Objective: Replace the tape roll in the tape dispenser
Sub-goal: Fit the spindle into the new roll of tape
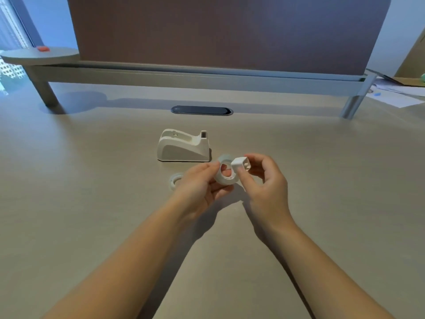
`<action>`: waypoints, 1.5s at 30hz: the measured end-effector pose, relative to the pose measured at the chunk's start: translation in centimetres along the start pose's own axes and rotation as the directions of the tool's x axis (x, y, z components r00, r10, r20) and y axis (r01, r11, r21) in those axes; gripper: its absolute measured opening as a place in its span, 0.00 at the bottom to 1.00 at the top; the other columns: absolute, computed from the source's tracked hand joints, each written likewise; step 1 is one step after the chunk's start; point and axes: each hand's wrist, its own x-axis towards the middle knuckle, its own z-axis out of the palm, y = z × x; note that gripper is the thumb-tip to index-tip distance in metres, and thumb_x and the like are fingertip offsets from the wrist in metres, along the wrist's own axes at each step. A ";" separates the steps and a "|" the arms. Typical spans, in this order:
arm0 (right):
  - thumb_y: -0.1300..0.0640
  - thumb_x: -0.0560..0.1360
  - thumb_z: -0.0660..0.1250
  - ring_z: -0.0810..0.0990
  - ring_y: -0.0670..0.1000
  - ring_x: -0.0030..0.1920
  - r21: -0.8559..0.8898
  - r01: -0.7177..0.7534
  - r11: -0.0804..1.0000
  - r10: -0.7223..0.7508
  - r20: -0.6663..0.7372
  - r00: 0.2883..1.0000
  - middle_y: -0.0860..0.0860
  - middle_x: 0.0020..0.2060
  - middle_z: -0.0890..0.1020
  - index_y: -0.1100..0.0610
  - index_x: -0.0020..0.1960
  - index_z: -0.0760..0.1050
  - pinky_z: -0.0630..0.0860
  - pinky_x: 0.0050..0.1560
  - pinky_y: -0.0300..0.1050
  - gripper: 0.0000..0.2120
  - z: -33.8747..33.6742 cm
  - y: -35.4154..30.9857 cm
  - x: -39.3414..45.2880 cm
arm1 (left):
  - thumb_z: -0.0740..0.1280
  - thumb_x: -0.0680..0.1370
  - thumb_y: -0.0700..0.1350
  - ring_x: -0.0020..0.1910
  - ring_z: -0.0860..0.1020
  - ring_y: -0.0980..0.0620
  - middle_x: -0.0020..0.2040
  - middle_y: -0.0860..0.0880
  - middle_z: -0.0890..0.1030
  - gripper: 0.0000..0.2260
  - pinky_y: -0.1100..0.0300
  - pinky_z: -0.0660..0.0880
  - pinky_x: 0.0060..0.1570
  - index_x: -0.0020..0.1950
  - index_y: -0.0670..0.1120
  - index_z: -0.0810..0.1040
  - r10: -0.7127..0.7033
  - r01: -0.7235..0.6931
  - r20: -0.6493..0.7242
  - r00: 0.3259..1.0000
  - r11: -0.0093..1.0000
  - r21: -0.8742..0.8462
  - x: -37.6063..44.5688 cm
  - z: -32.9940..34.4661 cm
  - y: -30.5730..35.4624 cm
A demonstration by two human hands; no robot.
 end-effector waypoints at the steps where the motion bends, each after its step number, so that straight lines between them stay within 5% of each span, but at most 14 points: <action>1: 0.57 0.71 0.67 0.77 0.44 0.47 -0.002 0.011 1.000 -0.011 0.012 1.000 0.44 0.44 0.78 0.53 0.51 0.73 0.76 0.50 0.40 0.09 0.3 0.1 0.0 | 0.56 0.77 0.44 0.43 0.79 0.51 0.44 0.44 0.79 0.14 0.64 0.79 0.41 0.56 0.37 0.73 0.022 -0.022 0.009 1.000 1.000 0.002 -0.3 -0.2 -0.1; 5: 0.57 0.71 0.66 0.74 0.34 0.45 -0.110 0.152 0.982 -0.145 0.066 0.987 0.37 0.42 0.73 0.57 0.56 0.73 0.71 0.44 0.23 0.14 1.4 0.5 0.1 | 0.54 0.78 0.43 0.41 0.80 0.53 0.45 0.44 0.80 0.13 0.66 0.79 0.39 0.53 0.38 0.75 0.096 -0.096 0.037 0.995 0.995 -0.015 -0.6 -1.0 -0.4; 13: 0.58 0.72 0.65 0.72 0.38 0.42 -0.259 0.250 0.933 -0.226 0.119 0.967 0.53 0.46 0.78 0.61 0.54 0.75 0.68 0.44 0.20 0.13 2.1 1.5 0.4 | 0.56 0.77 0.44 0.43 0.80 0.52 0.44 0.45 0.80 0.12 0.62 0.79 0.43 0.50 0.42 0.77 0.136 -0.135 -0.003 0.991 0.986 0.102 -0.4 -1.4 -0.8; 22: 0.59 0.72 0.65 0.72 0.47 0.43 -0.361 0.234 0.903 -0.209 0.107 0.972 0.59 0.47 0.79 0.62 0.52 0.75 0.65 0.40 0.28 0.10 2.3 1.1 0.6 | 0.58 0.76 0.45 0.54 0.77 0.37 0.51 0.35 0.80 0.10 0.39 0.72 0.60 0.45 0.47 0.79 0.212 -0.175 -0.105 0.972 0.943 0.284 -0.5 -0.8 -0.8; 34: 0.59 0.70 0.62 0.75 0.55 0.36 -0.490 0.342 0.801 -0.265 0.221 0.938 0.62 0.40 0.79 0.64 0.48 0.76 0.65 0.33 0.36 0.11 2.2 0.1 0.6 | 0.59 0.75 0.40 0.43 0.77 0.44 0.36 0.44 0.78 0.11 0.42 0.75 0.54 0.36 0.47 0.77 0.337 -0.255 -0.126 0.933 0.866 0.429 -0.8 -0.3 -0.5; 45: 0.58 0.70 0.61 0.71 0.50 0.38 -0.445 0.380 0.811 -0.241 0.339 0.909 0.62 0.43 0.79 0.63 0.50 0.76 0.61 0.35 0.29 0.13 1.4 0.0 1.0 | 0.59 0.76 0.40 0.42 0.77 0.45 0.37 0.43 0.78 0.10 0.42 0.77 0.53 0.37 0.46 0.77 0.375 -0.274 -0.113 0.920 0.823 0.498 -1.0 -0.6 -0.3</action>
